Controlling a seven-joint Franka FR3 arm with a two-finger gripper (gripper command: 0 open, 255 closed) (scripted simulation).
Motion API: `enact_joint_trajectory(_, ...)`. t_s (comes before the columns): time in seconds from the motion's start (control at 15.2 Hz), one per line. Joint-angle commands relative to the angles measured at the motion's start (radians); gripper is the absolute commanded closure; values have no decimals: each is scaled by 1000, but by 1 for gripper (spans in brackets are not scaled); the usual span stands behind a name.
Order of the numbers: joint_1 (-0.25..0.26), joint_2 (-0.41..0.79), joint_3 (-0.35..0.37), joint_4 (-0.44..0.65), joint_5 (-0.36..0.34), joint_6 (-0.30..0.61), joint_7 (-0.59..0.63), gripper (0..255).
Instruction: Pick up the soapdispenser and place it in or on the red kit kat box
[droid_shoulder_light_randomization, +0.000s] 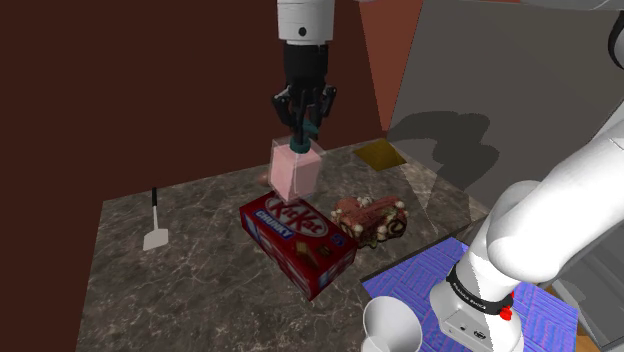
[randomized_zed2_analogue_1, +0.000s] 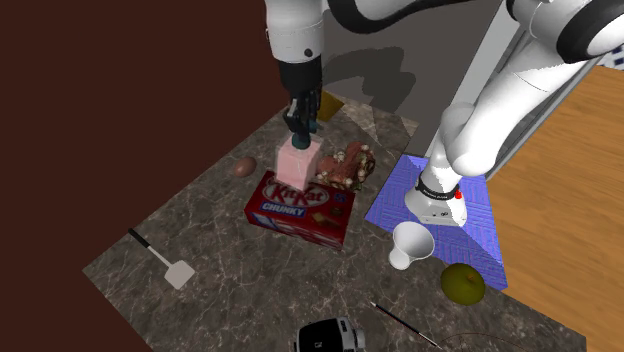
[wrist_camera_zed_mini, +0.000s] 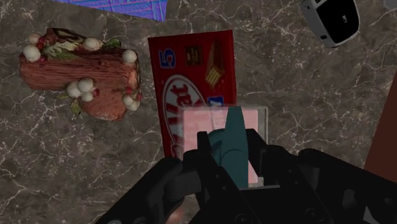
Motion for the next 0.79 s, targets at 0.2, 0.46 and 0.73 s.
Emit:
enact_joint_trajectory(0.2,3,-7,5,-74,4,67,-4,255)
enact_joint_trajectory(0.46,5,-11,8,-130,7,121,-8,255)
enact_joint_trajectory(0.73,7,-10,12,-184,10,174,-12,255)
